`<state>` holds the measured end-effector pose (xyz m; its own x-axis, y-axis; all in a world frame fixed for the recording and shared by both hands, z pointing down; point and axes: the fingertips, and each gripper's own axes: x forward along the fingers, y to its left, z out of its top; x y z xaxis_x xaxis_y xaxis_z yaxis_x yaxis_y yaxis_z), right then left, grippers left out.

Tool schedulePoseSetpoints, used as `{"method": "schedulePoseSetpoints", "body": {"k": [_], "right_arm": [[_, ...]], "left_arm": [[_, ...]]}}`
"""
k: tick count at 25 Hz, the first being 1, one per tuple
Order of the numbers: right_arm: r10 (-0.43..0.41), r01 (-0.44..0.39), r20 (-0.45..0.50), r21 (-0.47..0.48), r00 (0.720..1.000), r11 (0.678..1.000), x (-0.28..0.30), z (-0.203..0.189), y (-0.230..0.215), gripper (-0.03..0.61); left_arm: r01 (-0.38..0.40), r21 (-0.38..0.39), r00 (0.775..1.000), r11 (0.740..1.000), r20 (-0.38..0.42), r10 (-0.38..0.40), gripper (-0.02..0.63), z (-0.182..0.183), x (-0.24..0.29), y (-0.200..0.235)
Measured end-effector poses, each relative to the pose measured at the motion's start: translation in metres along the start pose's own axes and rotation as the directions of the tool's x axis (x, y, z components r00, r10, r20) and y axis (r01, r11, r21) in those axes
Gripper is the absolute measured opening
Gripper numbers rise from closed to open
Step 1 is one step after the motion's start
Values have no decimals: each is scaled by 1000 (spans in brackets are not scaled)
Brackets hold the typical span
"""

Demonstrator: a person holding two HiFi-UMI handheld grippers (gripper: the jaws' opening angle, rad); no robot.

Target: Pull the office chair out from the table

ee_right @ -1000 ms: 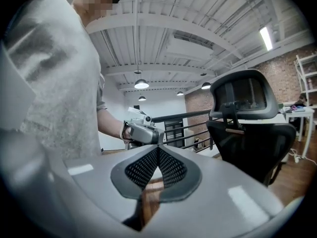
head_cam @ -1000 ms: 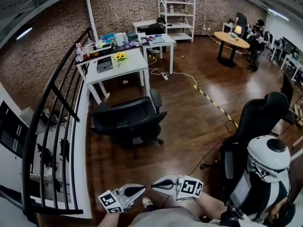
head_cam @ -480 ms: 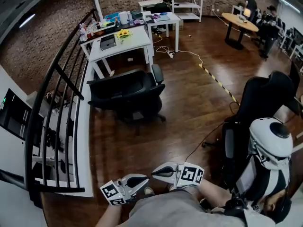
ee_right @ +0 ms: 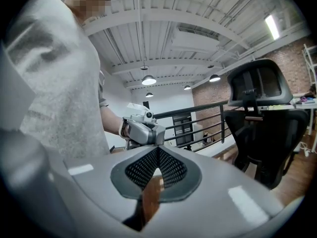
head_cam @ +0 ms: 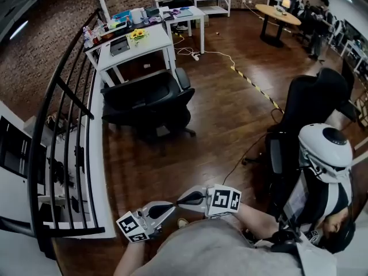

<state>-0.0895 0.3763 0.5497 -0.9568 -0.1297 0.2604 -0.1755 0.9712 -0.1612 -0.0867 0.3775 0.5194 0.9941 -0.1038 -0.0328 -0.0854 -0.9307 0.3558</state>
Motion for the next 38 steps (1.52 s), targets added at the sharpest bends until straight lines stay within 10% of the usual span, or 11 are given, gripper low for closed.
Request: {"method": "schedulePoseSetpoints", "body": {"k": [38], "right_arm": [[-11, 10, -22, -15, 1000, 1000, 10, 0, 16, 6]], "left_arm": [[8, -4, 1000, 1000, 13, -8, 0, -2, -14, -16]]}}
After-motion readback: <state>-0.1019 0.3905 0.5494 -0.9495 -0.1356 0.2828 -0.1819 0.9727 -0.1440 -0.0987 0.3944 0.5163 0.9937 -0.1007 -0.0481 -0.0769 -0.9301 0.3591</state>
